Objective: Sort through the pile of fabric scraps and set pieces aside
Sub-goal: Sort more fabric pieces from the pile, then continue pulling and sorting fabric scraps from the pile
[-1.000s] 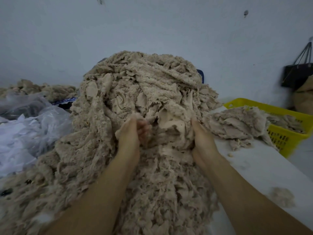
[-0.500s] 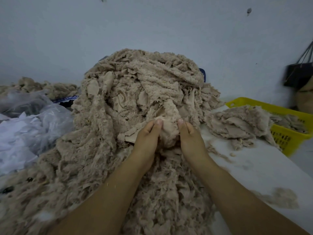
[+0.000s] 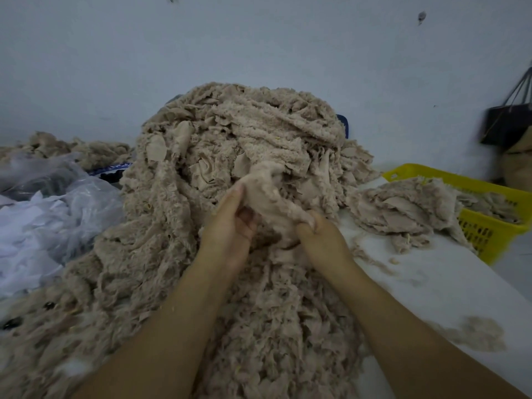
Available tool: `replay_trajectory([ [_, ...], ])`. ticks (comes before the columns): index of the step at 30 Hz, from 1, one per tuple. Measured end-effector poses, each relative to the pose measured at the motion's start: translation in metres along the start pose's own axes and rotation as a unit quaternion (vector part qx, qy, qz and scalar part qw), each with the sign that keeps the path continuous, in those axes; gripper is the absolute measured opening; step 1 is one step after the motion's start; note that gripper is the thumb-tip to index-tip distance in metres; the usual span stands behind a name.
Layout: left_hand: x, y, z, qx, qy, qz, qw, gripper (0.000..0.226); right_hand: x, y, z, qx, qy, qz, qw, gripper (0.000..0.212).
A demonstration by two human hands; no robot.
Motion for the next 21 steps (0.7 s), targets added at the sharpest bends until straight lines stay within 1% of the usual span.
replay_trajectory([
  [3,-0.006,0.008,-0.008,-0.063,-0.089,-0.027,0.994,0.016,-0.004,0.005,-0.008,-0.044,0.088,0.095,0.991,0.014],
  [6,-0.008,0.011,-0.013,-0.105,-0.148,-0.048,0.982,0.015,-0.003,0.006,-0.009,-0.071,0.184,0.159,0.967,0.023],
  [9,-0.009,0.014,-0.017,-0.125,-0.152,-0.044,0.979,0.014,0.000,0.009,-0.011,-0.056,0.298,0.201,0.932,0.023],
  [12,-0.008,0.014,-0.015,-0.122,-0.129,-0.039,0.983,0.013,0.002,0.009,-0.011,-0.037,0.342,0.228,0.911,0.028],
  [15,-0.007,0.012,-0.011,-0.107,-0.057,-0.017,0.992,0.017,0.001,0.009,-0.010,-0.018,0.388,0.233,0.892,0.036],
  [17,-0.003,0.008,-0.008,-0.086,0.046,0.016,0.995,0.019,0.002,0.009,-0.009,0.000,0.414,0.240,0.878,0.035],
  [18,0.001,0.004,-0.005,-0.068,0.111,0.041,0.991,0.018,0.002,0.009,-0.008,0.004,0.415,0.245,0.876,0.034],
  [19,0.005,-0.001,-0.002,-0.046,0.184,0.072,0.979,0.021,0.002,0.008,-0.006,0.006,0.412,0.247,0.877,0.031],
  [21,0.013,-0.013,0.004,0.025,0.320,0.136,0.937,0.022,0.005,0.006,0.000,0.011,0.408,0.242,0.880,0.028],
])
Point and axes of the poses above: each hand's wrist, its own y-axis towards the middle knuckle, its own z-axis out of the palm, x = y × z, the point moved 1 cm from there along y, towards the middle knuckle, and after that the axes turned 12 degrees about -x, right-handed, at the moved point
